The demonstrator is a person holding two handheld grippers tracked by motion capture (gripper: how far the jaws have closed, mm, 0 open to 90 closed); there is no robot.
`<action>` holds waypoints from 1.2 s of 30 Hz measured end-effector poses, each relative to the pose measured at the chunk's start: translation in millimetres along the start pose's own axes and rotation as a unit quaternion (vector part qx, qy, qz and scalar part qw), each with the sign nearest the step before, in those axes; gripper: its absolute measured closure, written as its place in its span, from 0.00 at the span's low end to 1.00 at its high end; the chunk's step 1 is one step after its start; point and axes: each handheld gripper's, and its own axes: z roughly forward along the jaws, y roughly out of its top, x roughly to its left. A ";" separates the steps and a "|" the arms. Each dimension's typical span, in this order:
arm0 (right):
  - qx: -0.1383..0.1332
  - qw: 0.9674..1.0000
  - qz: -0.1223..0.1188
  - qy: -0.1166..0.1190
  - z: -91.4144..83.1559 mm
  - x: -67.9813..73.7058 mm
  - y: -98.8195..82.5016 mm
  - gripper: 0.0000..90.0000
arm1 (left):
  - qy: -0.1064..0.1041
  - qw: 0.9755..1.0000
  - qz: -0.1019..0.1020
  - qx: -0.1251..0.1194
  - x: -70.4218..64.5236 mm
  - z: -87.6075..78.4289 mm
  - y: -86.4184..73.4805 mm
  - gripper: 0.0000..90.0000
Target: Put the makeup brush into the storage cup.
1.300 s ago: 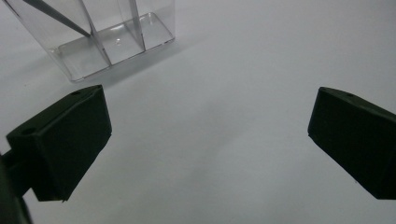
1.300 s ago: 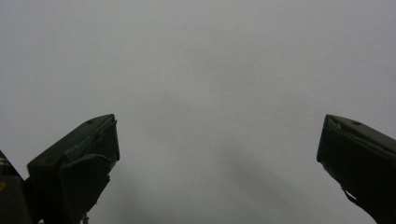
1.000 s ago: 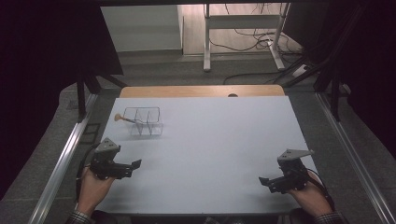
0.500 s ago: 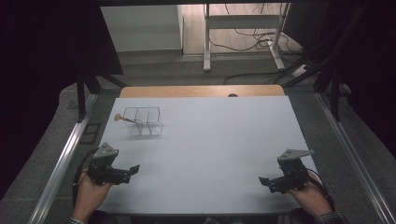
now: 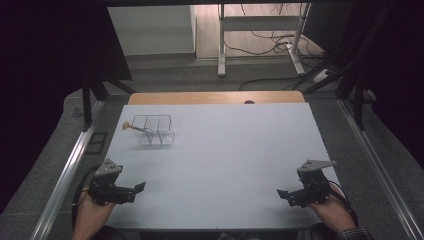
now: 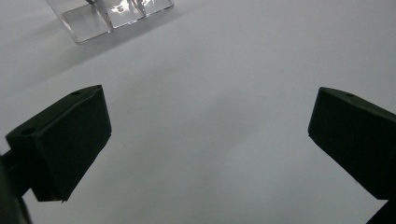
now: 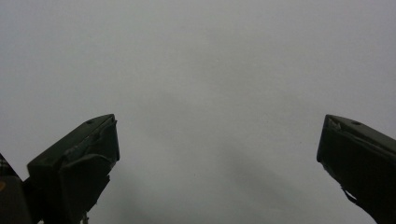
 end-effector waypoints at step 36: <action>0.003 1.000 0.001 0.000 0.6 -0.3 0.0 0.00 | 0.024 0.999 -0.009 0.029 1.8 -19.2 -36.7 0.00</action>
